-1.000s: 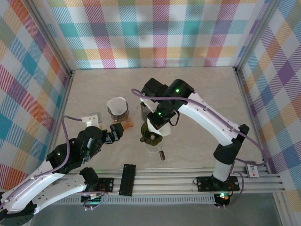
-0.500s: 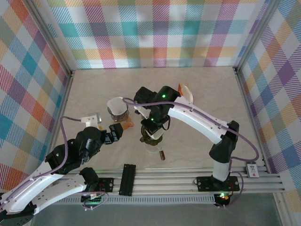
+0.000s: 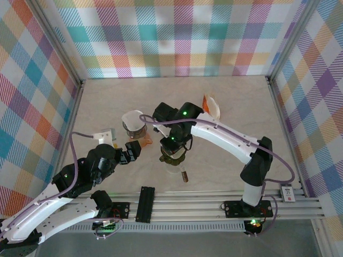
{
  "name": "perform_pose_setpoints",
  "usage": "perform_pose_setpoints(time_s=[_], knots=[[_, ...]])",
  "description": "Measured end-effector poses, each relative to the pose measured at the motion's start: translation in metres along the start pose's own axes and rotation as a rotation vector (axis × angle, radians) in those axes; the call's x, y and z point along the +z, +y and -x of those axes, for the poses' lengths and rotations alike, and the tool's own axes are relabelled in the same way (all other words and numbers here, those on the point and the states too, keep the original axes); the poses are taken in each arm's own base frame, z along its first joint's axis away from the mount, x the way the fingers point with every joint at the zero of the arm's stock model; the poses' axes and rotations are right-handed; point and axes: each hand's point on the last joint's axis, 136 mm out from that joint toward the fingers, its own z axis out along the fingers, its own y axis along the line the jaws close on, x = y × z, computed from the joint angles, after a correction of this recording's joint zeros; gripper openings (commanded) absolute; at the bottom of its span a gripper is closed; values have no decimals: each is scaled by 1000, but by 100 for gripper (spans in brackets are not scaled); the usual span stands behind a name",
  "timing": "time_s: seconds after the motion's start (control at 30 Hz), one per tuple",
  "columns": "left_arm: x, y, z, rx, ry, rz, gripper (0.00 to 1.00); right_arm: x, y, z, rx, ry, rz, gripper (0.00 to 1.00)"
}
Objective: Place the coffee filter in the dripper
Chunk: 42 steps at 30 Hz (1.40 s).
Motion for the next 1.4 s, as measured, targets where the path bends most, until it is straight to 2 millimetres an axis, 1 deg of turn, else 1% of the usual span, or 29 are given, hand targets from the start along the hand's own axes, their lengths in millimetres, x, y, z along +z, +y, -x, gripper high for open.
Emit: perform_pose_setpoints(time_s=[0.1,0.27,0.37,0.43,0.53,0.67,0.73,0.77,0.83,0.93,1.03,1.17,1.3,1.4], knots=[[1,-1,-2,1,9,-1,100,-11,0,0,-3,-43,4,43],[7,-4,-8,13,42,2,100,-24,-1,-4,5,-103,6,61],[12,-9,-14,24,77,-4,98,-30,-3,-8,11,-132,3,67],[15,-16,-17,35,107,-18,96,-35,-7,-10,16,-158,-4,71],[20,-34,-19,60,161,-55,88,-45,-17,-14,45,-207,-15,73],[31,-64,-25,111,252,-114,78,-58,-42,-20,119,-272,-33,73],[39,-75,-33,141,308,-130,74,-60,-54,-22,149,-288,-47,71],[43,-79,-38,156,336,-136,72,-59,-59,-22,159,-291,-51,68],[48,-84,-48,176,386,-148,70,-56,-62,-21,164,-293,-52,61],[49,-88,-59,194,436,-172,63,-48,-63,-20,158,-283,-51,50],[48,-91,-61,200,454,-193,54,-44,-61,-15,137,-287,-43,42],[48,-93,-64,209,467,-203,50,-39,-60,-8,118,-289,-35,30],[50,-93,-66,212,478,-198,46,-34,-59,-5,108,-282,-30,22],[52,-93,-68,214,483,-194,45,-26,-59,-4,106,-269,-27,18]])
